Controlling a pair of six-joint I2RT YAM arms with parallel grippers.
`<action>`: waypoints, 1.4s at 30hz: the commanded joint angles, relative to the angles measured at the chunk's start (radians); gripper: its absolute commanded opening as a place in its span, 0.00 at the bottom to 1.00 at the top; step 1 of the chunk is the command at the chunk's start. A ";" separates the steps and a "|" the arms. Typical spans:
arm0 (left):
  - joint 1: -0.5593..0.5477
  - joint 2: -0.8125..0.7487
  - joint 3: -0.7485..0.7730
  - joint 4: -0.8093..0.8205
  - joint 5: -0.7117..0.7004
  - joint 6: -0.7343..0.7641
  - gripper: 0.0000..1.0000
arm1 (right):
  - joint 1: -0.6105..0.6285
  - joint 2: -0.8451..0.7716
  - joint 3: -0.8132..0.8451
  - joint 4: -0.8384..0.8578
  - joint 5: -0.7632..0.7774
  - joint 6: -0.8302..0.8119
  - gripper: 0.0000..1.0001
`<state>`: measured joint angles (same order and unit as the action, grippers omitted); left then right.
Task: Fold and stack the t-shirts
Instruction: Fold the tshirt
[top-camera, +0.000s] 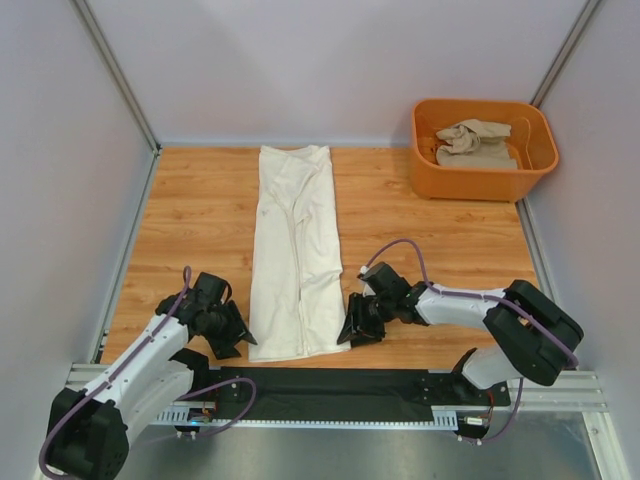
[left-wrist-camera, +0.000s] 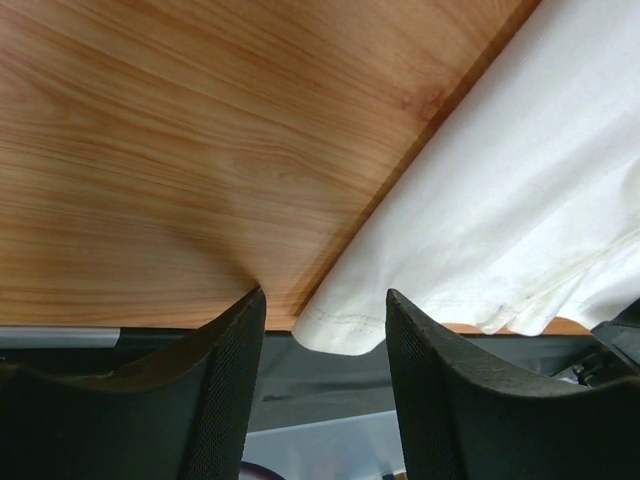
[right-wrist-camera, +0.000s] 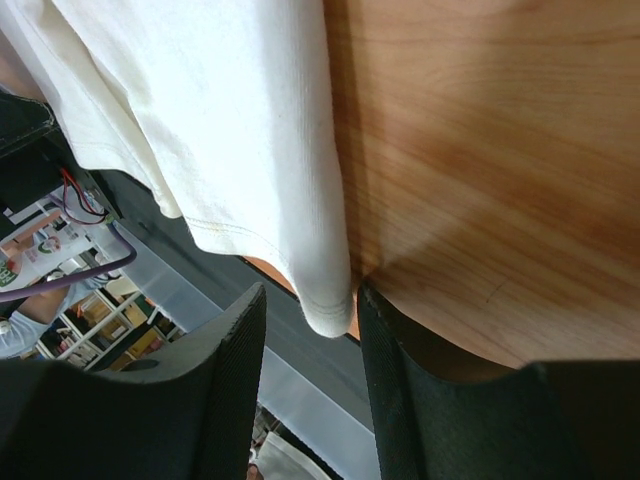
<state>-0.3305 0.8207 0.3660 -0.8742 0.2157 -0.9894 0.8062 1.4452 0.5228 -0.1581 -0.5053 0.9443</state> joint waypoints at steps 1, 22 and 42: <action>-0.018 0.009 0.016 -0.020 -0.022 -0.037 0.59 | -0.001 -0.034 -0.006 0.000 0.031 0.019 0.44; -0.139 -0.034 -0.033 0.047 -0.076 -0.158 0.00 | 0.002 -0.011 -0.043 0.065 -0.022 0.036 0.00; 0.040 0.414 0.614 0.049 -0.026 0.185 0.00 | -0.326 0.229 0.584 -0.381 -0.117 -0.246 0.00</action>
<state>-0.3840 1.1198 0.8745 -0.9176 0.1688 -0.9211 0.5594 1.4960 0.9180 -0.4206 -0.5777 0.8684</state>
